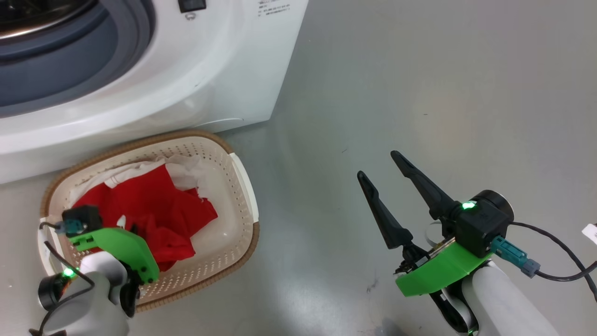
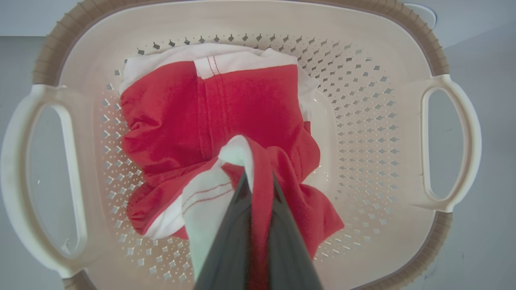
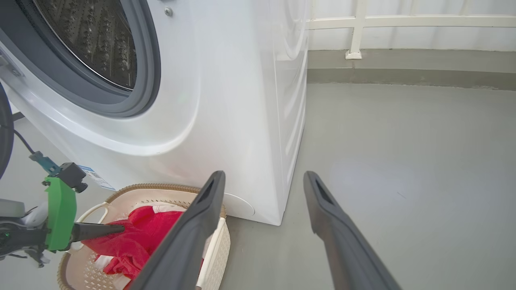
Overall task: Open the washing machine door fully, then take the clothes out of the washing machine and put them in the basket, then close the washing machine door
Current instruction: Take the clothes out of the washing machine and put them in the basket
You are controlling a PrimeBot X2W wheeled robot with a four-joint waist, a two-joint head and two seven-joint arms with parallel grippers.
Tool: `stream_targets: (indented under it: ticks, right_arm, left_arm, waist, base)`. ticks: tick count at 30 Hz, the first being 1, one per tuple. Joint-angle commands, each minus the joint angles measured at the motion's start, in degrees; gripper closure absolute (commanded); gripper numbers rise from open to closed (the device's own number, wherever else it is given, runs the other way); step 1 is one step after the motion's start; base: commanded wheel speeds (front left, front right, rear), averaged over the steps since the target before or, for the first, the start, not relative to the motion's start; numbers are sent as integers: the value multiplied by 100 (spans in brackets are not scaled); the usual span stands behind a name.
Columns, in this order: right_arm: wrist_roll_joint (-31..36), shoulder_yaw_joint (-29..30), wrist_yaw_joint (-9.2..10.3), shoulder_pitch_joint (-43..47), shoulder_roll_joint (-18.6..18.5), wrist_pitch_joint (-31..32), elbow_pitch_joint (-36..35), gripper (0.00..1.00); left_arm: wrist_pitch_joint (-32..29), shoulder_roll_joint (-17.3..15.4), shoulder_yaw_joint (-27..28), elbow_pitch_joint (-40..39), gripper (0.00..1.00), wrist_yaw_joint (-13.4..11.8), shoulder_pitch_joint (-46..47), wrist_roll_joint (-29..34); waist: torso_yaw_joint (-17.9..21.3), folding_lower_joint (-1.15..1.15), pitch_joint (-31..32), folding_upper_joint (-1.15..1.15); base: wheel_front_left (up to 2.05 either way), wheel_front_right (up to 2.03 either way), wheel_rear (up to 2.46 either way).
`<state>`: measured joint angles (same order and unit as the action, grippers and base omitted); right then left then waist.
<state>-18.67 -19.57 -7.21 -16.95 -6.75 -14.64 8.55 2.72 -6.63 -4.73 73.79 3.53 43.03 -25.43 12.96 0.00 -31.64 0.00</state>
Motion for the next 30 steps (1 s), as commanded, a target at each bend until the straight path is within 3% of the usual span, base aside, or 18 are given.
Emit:
stream_targets:
  ticks: [1, 2, 4, 5, 6, 7, 8, 9, 20, 30]
  right_arm:
    - [-92, -125, -28, -16, -37, -36, -96, 0]
    - [-100, -133, -28, -21, -41, -36, -93, 0]
    - [-115, -149, -28, -31, -47, -36, -81, 0]
    - [-120, -154, -28, -35, -50, -36, -72, 0]
    - [-123, -156, -28, -40, -51, -36, -64, 0]
    - [-124, -151, -28, -43, -49, -36, -59, 0]
    - [-121, -140, -28, -45, -46, -36, -55, 0]
    - [-118, -127, -28, -45, -42, -36, -53, 0]
    - [-67, -16, -28, 6, -10, -36, 25, 0]
    - [210, 638, -28, 181, 169, -36, 92, 0]
  left_arm:
    - [91, -227, 98, -31, 100, -36, 33, 7]
    - [132, -238, 86, -29, 93, -42, 56, 14]
    - [143, -254, 73, -22, 93, -31, 91, 6]
    - [146, -265, 69, -20, 87, -30, 108, 1]
    - [151, -276, 63, -17, 74, -34, 123, -2]
    - [151, -282, 59, -14, 53, -38, 134, -7]
    - [147, -284, 55, -12, 17, -45, 144, -13]
    - [144, -288, 50, -9, 0, -56, 152, -17]
    - [594, -196, -83, -33, 0, 73, 143, -10]
    - [1153, 57, -160, -391, 0, 294, -38, -104]
  waist:
    - [28, 0, -27, 0]
    - [33, 0, -31, 0]
    - [39, 0, -38, 0]
    - [39, 0, -39, 0]
    - [39, 0, -37, 0]
    - [37, 0, -33, 0]
    - [33, 0, -26, 0]
    - [26, 0, -18, 0]
    - [-191, 0, 310, 0]
    - [-467, 0, 721, 0]
  base:
    - [0, 0, 0]
    - [0, 0, 0]
    - [0, 0, 0]
    - [0, 0, 0]
    - [0, 0, 0]
    - [0, 0, 0]
    - [0, 0, 0]
    - [0, 0, 0]
    - [0, 0, 0]
    - [0, 0, 0]
